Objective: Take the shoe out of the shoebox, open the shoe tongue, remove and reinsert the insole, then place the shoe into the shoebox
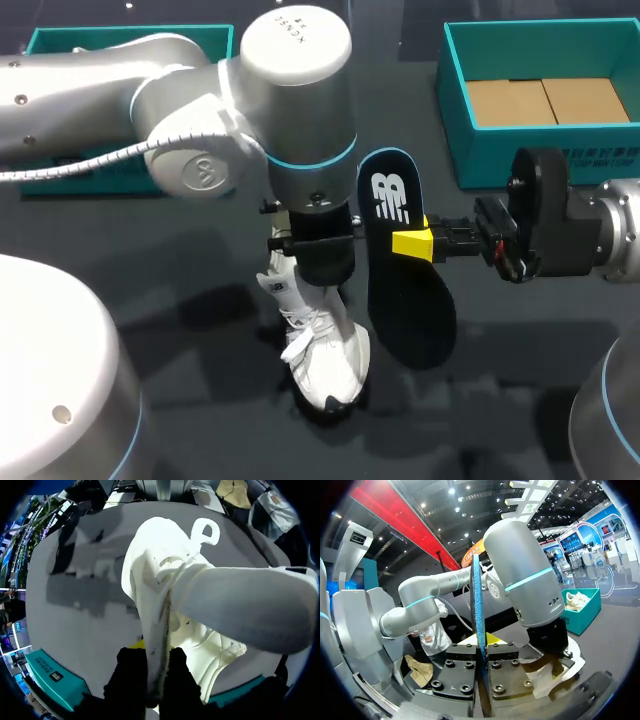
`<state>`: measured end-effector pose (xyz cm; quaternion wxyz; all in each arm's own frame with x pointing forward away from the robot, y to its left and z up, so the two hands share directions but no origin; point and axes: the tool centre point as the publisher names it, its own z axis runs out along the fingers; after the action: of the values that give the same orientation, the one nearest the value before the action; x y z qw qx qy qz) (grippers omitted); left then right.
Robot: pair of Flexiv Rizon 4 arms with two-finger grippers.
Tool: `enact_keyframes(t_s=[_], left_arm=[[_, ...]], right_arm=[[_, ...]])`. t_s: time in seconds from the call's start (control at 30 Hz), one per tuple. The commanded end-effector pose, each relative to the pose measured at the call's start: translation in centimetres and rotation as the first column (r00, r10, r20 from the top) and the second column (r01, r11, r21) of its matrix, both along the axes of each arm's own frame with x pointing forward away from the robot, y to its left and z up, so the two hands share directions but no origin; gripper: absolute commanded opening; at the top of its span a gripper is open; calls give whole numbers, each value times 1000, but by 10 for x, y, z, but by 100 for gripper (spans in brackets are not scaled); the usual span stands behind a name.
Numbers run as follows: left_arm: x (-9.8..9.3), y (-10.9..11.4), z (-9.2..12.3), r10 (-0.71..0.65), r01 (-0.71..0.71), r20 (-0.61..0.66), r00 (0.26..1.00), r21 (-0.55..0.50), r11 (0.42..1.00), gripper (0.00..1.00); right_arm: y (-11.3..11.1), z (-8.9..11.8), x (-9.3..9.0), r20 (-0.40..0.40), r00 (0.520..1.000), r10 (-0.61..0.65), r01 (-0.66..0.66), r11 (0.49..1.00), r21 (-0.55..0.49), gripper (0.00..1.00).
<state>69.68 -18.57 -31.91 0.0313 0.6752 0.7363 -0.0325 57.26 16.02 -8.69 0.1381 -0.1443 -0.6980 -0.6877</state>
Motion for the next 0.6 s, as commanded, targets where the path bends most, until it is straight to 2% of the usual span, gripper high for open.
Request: enact_keyframes(t_s=[0.03,0.6], left_arm=[[0,-4,-7,-3,3,-5,1000,2,1000,0],[-25,-19,-35,-98,98,-3,995,8,995,0]], right_arm=[[1,-1,-2,0,1000,-3,3,1000,-1,0],[1,-1,-2,0,1000,-3,3,1000,-1,0]])
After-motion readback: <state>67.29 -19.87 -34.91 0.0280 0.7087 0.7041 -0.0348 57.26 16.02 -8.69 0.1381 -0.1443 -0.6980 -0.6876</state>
